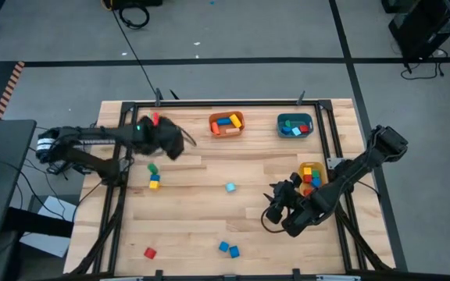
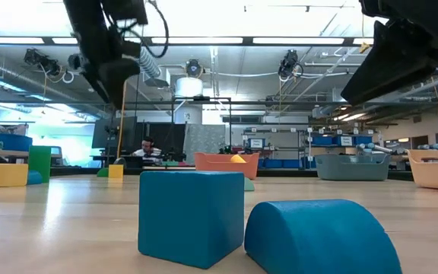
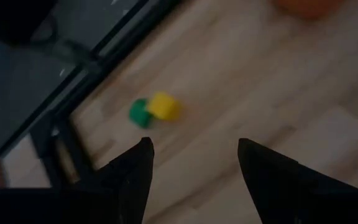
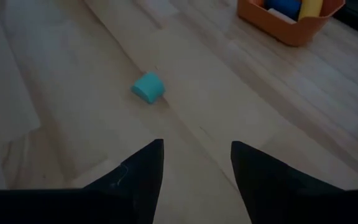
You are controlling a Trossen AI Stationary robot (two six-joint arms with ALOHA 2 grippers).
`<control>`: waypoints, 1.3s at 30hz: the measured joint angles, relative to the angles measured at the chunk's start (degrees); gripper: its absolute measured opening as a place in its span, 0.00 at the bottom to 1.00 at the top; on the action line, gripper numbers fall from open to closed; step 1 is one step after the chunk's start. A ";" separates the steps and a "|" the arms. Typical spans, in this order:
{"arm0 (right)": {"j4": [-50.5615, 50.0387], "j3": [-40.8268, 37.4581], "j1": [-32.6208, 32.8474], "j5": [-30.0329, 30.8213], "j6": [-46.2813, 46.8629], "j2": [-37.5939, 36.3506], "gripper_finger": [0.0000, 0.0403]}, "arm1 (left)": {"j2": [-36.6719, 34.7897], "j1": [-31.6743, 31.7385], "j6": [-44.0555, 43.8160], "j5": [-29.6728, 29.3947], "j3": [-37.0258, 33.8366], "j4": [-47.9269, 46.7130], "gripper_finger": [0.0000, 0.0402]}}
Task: Sort blocks by size
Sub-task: Put the green half circle block into the blue bin
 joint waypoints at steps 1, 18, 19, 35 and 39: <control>0.00 0.00 -0.01 0.06 0.00 0.03 0.50 | -0.40 2.75 1.20 0.31 -0.31 0.45 0.60; 0.31 0.00 -0.01 0.47 0.00 0.07 0.50 | 1.01 39.13 27.58 30.24 -4.18 11.99 0.60; 0.31 0.00 -0.01 0.47 0.00 0.07 0.50 | 1.64 40.24 28.96 30.83 -4.20 11.86 0.60; 0.92 0.01 -0.63 0.72 0.04 0.07 0.50 | 18.40 44.13 50.56 27.50 -2.68 15.76 0.60; 0.92 0.02 -1.40 0.78 0.04 0.07 0.50 | 22.05 44.29 53.62 25.65 -1.51 16.49 0.60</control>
